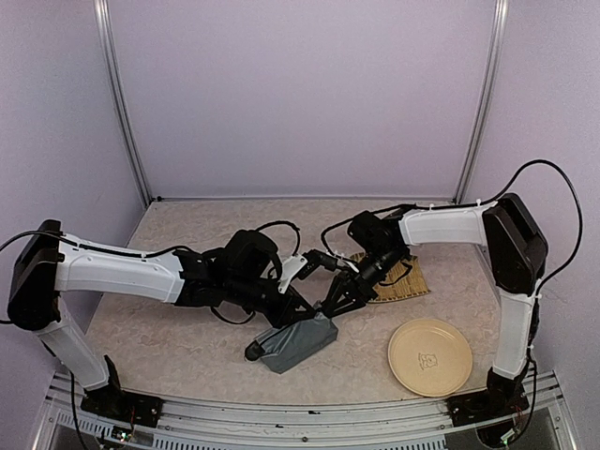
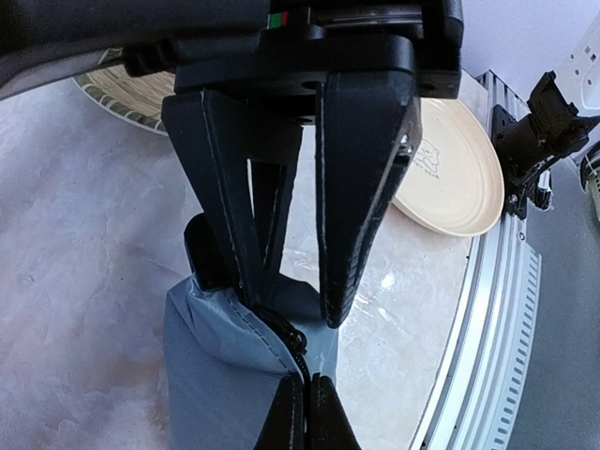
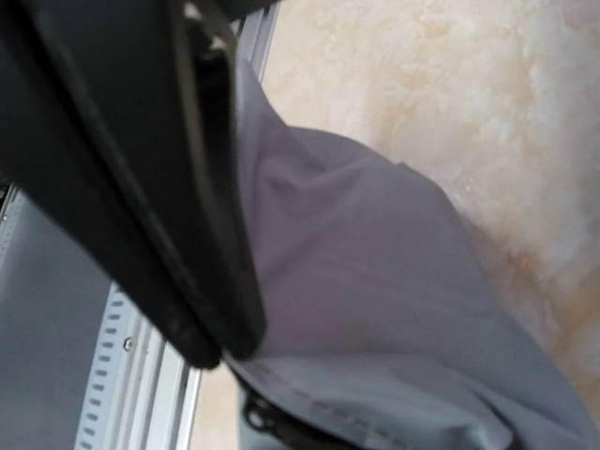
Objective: Sort the hair-cutting tools
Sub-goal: Zip the zipper on the kit bag.
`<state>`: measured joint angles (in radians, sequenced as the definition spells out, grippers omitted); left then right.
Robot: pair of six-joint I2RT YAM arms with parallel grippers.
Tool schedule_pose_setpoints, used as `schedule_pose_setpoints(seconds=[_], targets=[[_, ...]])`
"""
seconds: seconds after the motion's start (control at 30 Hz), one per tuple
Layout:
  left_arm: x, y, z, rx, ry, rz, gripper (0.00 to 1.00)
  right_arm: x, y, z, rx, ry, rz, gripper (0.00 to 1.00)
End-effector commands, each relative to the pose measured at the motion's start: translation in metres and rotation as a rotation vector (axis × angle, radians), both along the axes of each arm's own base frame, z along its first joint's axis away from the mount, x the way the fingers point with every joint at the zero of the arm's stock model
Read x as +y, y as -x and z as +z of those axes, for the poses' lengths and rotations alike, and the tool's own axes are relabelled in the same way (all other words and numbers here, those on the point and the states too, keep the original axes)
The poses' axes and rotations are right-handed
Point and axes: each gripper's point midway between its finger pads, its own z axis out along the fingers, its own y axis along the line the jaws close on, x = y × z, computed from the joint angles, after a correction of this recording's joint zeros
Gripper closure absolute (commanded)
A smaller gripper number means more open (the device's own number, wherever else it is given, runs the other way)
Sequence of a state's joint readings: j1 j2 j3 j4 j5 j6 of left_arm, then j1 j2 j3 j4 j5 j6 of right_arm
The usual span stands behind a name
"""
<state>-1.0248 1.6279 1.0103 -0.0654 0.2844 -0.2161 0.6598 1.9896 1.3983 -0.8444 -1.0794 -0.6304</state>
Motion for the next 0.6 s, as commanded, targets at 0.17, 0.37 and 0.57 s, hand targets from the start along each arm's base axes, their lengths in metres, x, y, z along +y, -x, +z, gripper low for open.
schedule_pose_setpoints(seconds=[0.17, 0.37, 0.57], targets=[[-0.02, 0.01, 0.028, -0.068, 0.063, -0.115, 1.0, -0.002, -0.006, -0.01, 0.029, 0.061, -0.015, 0.67], [-0.023, 0.014, 0.026, -0.111, 0.019, -0.162, 1.0, 0.003, -0.003, -0.009, 0.101, 0.04, 0.012, 0.66], [-0.021, 0.006, 0.012, -0.138, -0.078, -0.144, 1.0, 0.005, 0.005, 0.005, 0.144, -0.018, 0.068, 0.72]])
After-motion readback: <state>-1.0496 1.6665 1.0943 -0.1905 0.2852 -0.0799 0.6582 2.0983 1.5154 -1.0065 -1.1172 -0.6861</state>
